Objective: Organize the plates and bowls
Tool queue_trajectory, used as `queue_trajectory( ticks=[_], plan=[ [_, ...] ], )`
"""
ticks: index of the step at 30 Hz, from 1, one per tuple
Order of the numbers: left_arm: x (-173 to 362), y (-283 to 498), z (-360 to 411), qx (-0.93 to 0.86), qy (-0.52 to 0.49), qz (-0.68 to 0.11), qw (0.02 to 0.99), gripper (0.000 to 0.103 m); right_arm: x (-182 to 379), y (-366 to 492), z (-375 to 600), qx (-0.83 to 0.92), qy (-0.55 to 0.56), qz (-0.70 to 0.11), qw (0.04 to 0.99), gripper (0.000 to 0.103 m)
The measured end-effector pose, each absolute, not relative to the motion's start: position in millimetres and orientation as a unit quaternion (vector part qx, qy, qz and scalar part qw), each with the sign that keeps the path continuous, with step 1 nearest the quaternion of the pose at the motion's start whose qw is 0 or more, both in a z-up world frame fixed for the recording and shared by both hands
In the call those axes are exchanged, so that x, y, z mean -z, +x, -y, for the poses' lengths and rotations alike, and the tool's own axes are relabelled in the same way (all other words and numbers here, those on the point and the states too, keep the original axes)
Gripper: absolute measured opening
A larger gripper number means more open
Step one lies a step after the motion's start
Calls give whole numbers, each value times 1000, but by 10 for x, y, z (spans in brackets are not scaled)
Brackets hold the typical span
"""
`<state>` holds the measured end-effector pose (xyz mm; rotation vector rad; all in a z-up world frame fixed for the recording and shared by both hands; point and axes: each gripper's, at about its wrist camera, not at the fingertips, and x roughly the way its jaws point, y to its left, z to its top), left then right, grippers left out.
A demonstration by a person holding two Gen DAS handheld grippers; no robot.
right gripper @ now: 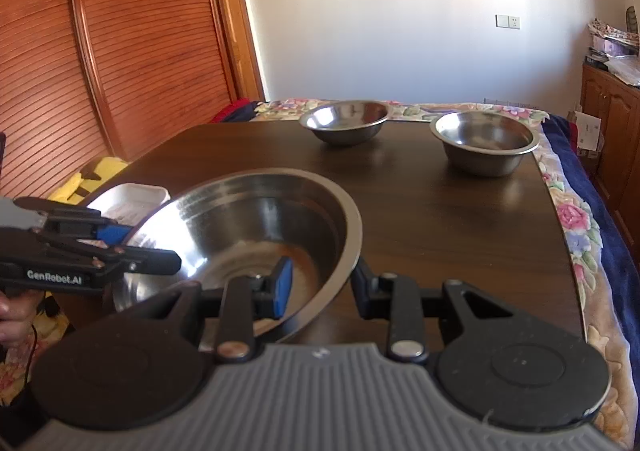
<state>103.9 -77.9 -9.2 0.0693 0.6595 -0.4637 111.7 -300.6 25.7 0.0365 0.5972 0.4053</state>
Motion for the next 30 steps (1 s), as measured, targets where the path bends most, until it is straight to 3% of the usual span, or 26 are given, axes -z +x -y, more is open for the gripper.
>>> queue_trajectory(
  ticks=[4,8,30],
  plan=[
    [80,1063,727,216,25,-321,922,70,-275,1124,3034,-198,25,-291,936,40],
    [30,1079,661,211,18,-319,924,76,-372,1102,3113,-194,28,-281,940,56],
    [-668,1300,483,175,29,-245,953,81,-1157,1547,3333,-179,0,-188,966,58]
  ],
)
